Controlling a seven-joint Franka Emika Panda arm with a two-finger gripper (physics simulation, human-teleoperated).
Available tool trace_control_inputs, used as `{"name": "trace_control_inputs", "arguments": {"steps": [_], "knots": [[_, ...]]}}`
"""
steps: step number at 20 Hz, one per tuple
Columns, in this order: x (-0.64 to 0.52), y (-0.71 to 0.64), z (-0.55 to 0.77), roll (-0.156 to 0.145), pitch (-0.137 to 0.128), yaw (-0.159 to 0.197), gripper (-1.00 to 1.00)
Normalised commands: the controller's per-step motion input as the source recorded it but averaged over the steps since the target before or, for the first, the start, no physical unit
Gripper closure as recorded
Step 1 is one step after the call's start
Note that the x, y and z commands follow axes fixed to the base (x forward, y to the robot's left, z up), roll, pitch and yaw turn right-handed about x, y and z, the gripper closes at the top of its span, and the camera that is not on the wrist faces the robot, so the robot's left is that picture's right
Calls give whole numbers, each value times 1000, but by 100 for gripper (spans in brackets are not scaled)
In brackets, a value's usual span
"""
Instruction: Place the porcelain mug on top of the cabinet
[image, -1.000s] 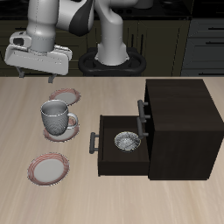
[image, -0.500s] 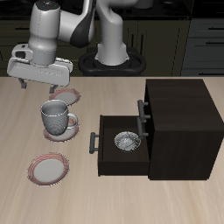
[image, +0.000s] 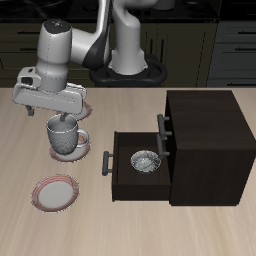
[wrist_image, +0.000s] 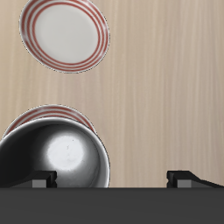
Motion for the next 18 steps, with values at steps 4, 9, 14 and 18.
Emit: {"name": "trace_control_inputs", "arguments": {"steps": [4, 9, 14, 18], "knots": [[131, 0, -542, 0, 83, 2, -100], [51, -7, -413, 14, 67, -14, -100], [68, -48, -417, 7, 49, -30, 100], [24, -116, -107, -11, 19, -27, 100]]}}
